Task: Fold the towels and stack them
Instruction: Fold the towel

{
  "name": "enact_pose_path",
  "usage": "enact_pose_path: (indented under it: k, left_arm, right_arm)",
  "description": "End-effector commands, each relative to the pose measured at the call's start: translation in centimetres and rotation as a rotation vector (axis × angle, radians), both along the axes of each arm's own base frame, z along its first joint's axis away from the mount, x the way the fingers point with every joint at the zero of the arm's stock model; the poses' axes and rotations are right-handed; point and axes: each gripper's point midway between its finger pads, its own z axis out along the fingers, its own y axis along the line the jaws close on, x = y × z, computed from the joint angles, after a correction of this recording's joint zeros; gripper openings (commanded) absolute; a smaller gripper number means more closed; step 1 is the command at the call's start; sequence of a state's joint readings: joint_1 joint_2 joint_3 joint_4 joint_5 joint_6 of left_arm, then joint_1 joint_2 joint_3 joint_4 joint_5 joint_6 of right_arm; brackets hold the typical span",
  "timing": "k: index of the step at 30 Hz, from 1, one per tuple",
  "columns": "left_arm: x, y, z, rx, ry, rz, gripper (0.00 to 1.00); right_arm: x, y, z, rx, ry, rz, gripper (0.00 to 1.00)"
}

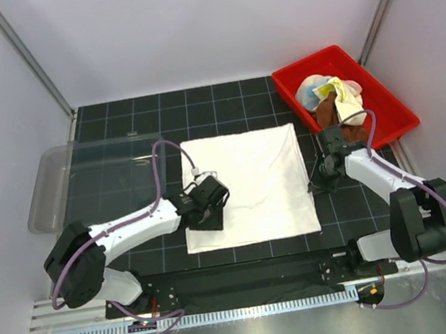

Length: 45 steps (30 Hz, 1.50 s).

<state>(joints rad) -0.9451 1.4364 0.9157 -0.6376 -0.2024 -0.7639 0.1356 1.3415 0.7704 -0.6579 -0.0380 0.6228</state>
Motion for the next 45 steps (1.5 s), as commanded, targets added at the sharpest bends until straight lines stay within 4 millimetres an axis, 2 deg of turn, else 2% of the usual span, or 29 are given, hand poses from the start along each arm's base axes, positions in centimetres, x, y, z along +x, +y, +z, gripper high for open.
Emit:
enact_pose_path:
  k: [1, 4, 7, 9, 12, 14, 15, 18, 20, 23, 24, 26, 27, 28, 29, 30, 31, 32, 33, 34, 36, 37, 38, 39, 40, 41, 43, 44, 45]
  left_arm:
    - [0.2, 0.7, 0.1, -0.027, -0.035, 0.080, 0.52]
    - [0.0, 1.1, -0.6, -0.014, -0.031, 0.083, 0.52]
    - [-0.4, 0.9, -1.7, -0.014, -0.004, 0.090, 0.51]
    - [-0.7, 0.9, -2.5, -0.017, 0.019, 0.102, 0.50]
    - [-1.2, 1.4, -3.5, -0.004, 0.041, 0.118, 0.50]
    - [-1.7, 2.0, -4.0, 0.008, 0.049, 0.135, 0.50]
    - [-1.8, 2.2, -4.0, 0.009, 0.051, 0.141, 0.50]
    - [-1.6, 2.1, -3.2, -0.007, 0.042, 0.155, 0.51]
    - [-0.9, 1.7, -2.0, -0.020, 0.030, 0.146, 0.51]
    - [1.7, 0.1, 2.1, -0.056, -0.037, 0.084, 0.52]
    - [3.8, -0.8, 4.8, -0.084, -0.086, 0.083, 0.52]
    - [6.7, -0.3, 7.2, -0.041, -0.161, 0.053, 0.53]
    - [9.0, 0.5, 7.9, -0.018, -0.179, 0.084, 0.54]
    - [11.4, -0.3, 10.3, -0.043, -0.238, 0.070, 0.53]
    - [13.0, -0.1, 11.1, -0.026, -0.270, 0.065, 0.54]
    - [15.0, 1.1, 11.6, 0.021, -0.296, 0.060, 0.54]
    - [17.3, 0.6, 11.5, 0.059, -0.295, 0.057, 0.52]
    - [18.6, 1.2, 11.3, 0.108, -0.301, 0.034, 0.50]
    - [19.8, 1.5, 10.5, 0.148, -0.288, 0.036, 0.48]
    - [21.9, 1.5, 9.4, 0.188, -0.270, 0.035, 0.44]
    - [23.9, 2.2, 8.1, 0.294, -0.274, 0.010, 0.40]
    - [24.7, 2.4, 5.5, 0.352, -0.231, -0.008, 0.36]
    - [25.8, 2.2, 6.0, 0.364, -0.248, -0.007, 0.33]
    - [26.4, 2.4, 5.4, 0.386, -0.239, -0.007, 0.31]
    - [27.0, 3.1, 3.2, 0.428, -0.202, -0.012, 0.27]
    - [27.9, 3.1, 3.4, 0.429, -0.212, 0.000, 0.26]
    - [28.6, 3.9, 1.9, 0.453, -0.187, 0.013, 0.24]
    - [29.0, 4.8, 0.0, 0.469, -0.148, 0.024, 0.24]
    - [29.5, 5.0, -0.3, 0.473, -0.142, 0.028, 0.24]
  right_arm:
    - [1.2, 2.1, 0.8, 0.103, -0.060, -0.007, 0.25]
    - [1.9, 1.3, 2.2, 0.045, -0.098, -0.025, 0.25]
    - [2.6, 1.6, 3.3, 0.029, -0.121, -0.018, 0.25]
    - [2.3, 2.6, 2.7, 0.019, -0.103, 0.015, 0.25]
    - [0.6, 3.3, -0.1, 0.010, -0.036, 0.032, 0.25]
    - [0.4, 0.4, -1.3, -0.114, -0.040, -0.040, 0.25]
    - [-0.6, -0.3, -2.4, -0.123, -0.014, -0.067, 0.25]
    - [-1.0, -2.1, -2.9, -0.144, -0.010, -0.129, 0.25]
    - [-0.8, -2.4, -2.8, -0.149, -0.022, -0.143, 0.25]
    - [0.0, -1.7, -1.8, -0.117, -0.036, -0.126, 0.26]
    - [1.2, -1.4, -0.5, -0.108, -0.068, -0.122, 0.27]
    - [2.3, -1.4, 1.3, -0.109, -0.108, -0.113, 0.30]
    - [3.9, -1.2, 3.2, -0.103, -0.164, -0.110, 0.31]
    - [4.9, -1.1, 4.2, -0.099, -0.199, -0.108, 0.33]
    - [6.3, -0.9, 5.0, -0.098, -0.241, -0.086, 0.34]
    - [8.0, -0.5, 6.7, -0.090, -0.300, -0.070, 0.34]
    - [8.9, -0.3, 7.1, -0.086, -0.321, -0.059, 0.35]
    - [10.1, 0.0, 6.9, -0.085, -0.331, -0.041, 0.35]
    - [11.6, 0.3, 7.7, -0.084, -0.363, -0.026, 0.34]
    - [12.3, 0.8, 7.7, -0.074, -0.372, -0.009, 0.34]
    - [14.3, 1.2, 6.9, -0.081, -0.372, 0.012, 0.34]
    - [14.9, 1.3, 6.6, -0.087, -0.371, 0.018, 0.34]
    - [15.5, 1.5, 6.2, -0.089, -0.365, 0.022, 0.33]
    - [16.1, 1.6, 6.2, -0.091, -0.365, 0.026, 0.33]
    - [16.3, 1.6, 4.6, -0.100, -0.325, 0.035, 0.33]
    - [16.1, 1.3, 3.9, -0.119, -0.296, 0.035, 0.32]
    - [15.7, 1.0, 1.9, -0.142, -0.246, 0.041, 0.32]
    - [15.6, 0.6, 1.3, -0.161, -0.236, 0.034, 0.31]
    - [14.8, 0.2, 0.2, -0.178, -0.206, 0.033, 0.31]
